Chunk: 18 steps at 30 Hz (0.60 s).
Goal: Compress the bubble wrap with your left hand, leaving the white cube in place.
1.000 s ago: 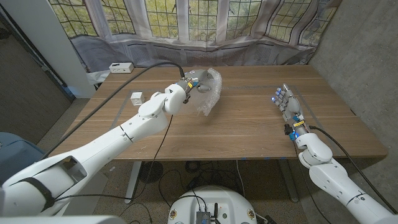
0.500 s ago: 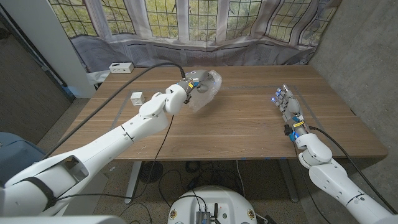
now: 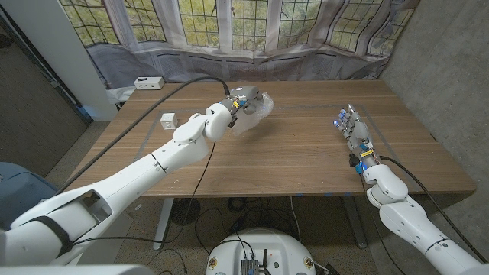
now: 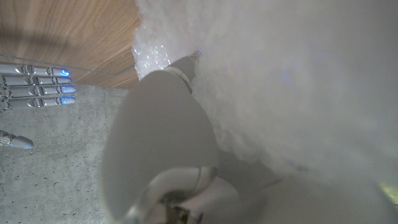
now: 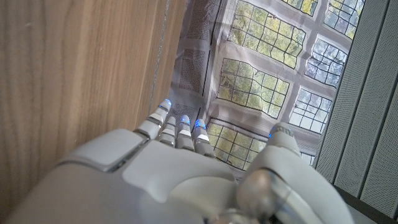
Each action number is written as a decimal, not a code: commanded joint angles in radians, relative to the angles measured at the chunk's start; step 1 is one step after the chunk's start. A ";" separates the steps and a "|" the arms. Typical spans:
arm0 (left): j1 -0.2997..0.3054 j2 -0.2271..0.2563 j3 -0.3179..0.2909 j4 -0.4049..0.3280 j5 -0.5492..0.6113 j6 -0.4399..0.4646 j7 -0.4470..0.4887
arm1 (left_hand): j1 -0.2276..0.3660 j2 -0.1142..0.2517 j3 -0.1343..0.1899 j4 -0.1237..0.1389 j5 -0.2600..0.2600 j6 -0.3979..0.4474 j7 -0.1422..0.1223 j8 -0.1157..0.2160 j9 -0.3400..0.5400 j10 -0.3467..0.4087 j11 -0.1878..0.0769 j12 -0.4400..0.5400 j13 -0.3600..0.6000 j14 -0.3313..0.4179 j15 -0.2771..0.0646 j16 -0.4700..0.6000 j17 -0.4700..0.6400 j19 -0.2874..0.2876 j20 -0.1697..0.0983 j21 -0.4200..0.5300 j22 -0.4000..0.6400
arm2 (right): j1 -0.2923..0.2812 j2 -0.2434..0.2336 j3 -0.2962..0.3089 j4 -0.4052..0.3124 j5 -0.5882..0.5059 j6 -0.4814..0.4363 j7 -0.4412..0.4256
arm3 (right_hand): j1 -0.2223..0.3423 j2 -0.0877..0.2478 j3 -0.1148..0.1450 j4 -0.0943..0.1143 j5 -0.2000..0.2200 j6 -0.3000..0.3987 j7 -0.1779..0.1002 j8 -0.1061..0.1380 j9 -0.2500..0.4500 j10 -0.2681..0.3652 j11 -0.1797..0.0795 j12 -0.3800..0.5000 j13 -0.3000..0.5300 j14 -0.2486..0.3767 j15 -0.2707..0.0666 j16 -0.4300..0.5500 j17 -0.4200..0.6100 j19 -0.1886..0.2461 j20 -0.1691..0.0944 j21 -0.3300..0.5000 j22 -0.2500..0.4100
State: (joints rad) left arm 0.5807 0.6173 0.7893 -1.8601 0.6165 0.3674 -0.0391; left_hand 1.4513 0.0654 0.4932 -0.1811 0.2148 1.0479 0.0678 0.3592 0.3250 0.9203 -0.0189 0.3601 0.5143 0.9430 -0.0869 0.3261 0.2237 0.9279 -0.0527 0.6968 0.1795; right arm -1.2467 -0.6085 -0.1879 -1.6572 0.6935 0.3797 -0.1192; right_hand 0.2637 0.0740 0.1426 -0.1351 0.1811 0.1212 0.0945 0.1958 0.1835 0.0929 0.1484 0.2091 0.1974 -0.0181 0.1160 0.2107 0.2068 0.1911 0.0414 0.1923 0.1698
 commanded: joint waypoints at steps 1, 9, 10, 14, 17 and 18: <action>0.027 -0.013 -0.013 -0.020 -0.006 0.038 0.053 | 0.036 0.006 0.002 0.001 -0.005 0.051 0.001 0.000 -0.017 0.031 -0.012 0.017 0.015 0.091 -0.050 0.015 -0.001 0.069 -0.049 0.026 0.001 | -0.004 -0.003 0.003 -0.006 -0.003 0.000 -0.002 | 0.014 0.001 0.005 0.001 -0.002 0.010 0.000 0.000 0.006 0.004 0.004 -0.001 0.003 0.008 0.004 -0.002 0.006 0.005 0.003 0.003 0.004; 0.026 -0.002 -0.015 -0.032 -0.036 0.043 0.028 | 0.044 -0.007 -0.011 0.006 -0.008 0.096 0.010 -0.016 -0.046 0.059 -0.013 0.036 0.051 0.163 -0.071 0.039 0.003 0.109 -0.061 0.064 0.002 | -0.007 -0.006 0.006 -0.013 0.003 -0.008 -0.003 | 0.015 0.000 0.005 0.001 -0.002 0.010 0.001 0.000 0.006 0.004 0.004 -0.001 0.003 0.008 0.004 -0.002 0.006 0.004 0.002 0.003 0.004; 0.026 -0.002 -0.014 -0.033 -0.036 0.043 0.029 | 0.044 -0.007 -0.011 0.006 -0.008 0.098 0.011 -0.017 -0.047 0.059 -0.015 0.037 0.053 0.165 -0.070 0.040 0.003 0.111 -0.061 0.066 0.002 | -0.007 -0.005 0.006 -0.014 0.005 -0.009 -0.003 | 0.015 0.000 0.005 0.001 -0.002 0.010 0.001 0.000 0.006 0.004 0.004 -0.001 0.003 0.008 0.004 -0.002 0.006 0.004 0.002 0.003 0.004; 0.023 0.004 -0.009 -0.031 -0.037 0.028 0.032 | 0.045 -0.007 -0.013 0.007 -0.008 0.098 0.007 -0.023 -0.052 0.058 -0.014 0.037 0.060 0.165 -0.071 0.039 0.004 0.116 -0.064 0.072 0.002 | -0.007 -0.007 0.006 -0.011 0.004 -0.008 0.001 | 0.015 0.001 0.005 0.001 -0.002 0.011 0.001 0.001 0.006 0.004 0.005 -0.001 0.003 0.008 0.004 -0.002 0.006 0.004 0.003 0.003 0.004; 0.016 0.005 0.002 -0.032 -0.023 0.042 0.018 | 0.044 0.001 -0.010 0.012 -0.005 0.077 -0.007 -0.040 -0.058 0.038 -0.014 0.030 0.072 0.146 -0.076 0.028 0.004 0.105 -0.062 0.072 -0.002 | -0.009 -0.007 0.006 -0.012 0.003 -0.008 0.000 | 0.015 0.000 0.005 0.001 -0.002 0.011 0.001 0.001 0.006 0.005 0.005 -0.001 0.003 0.008 0.005 -0.002 0.006 0.005 0.003 0.003 0.004; 0.012 0.005 0.005 -0.032 -0.021 0.048 0.006 | 0.042 0.005 -0.007 0.014 -0.002 0.061 -0.015 -0.050 -0.060 0.027 -0.018 0.023 0.074 0.133 -0.076 0.021 0.004 0.092 -0.060 0.069 -0.004 | -0.009 -0.008 0.006 -0.012 0.003 -0.008 0.001 | 0.014 0.001 0.005 0.002 -0.002 0.011 0.000 0.000 0.006 0.005 0.005 -0.001 0.003 0.008 0.004 -0.002 0.006 0.005 0.002 0.003 0.004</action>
State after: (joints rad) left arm 0.6041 0.6149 0.7760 -1.8863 0.5880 0.4008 -0.0048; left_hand 1.4744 0.0423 0.4839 -0.1724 0.2071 1.1312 0.0698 0.3232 0.2674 0.9703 -0.0319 0.3929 0.5787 1.0023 -0.0595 0.3596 0.2253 0.9508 -0.0302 0.7665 0.1786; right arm -1.2524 -0.6128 -0.1833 -1.6665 0.6944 0.3758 -0.1219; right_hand 0.2637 0.0740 0.1426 -0.1351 0.1811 0.1212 0.0945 0.1958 0.1835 0.0928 0.1483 0.2091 0.1974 -0.0181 0.1160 0.2107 0.2069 0.1911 0.0414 0.1923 0.1698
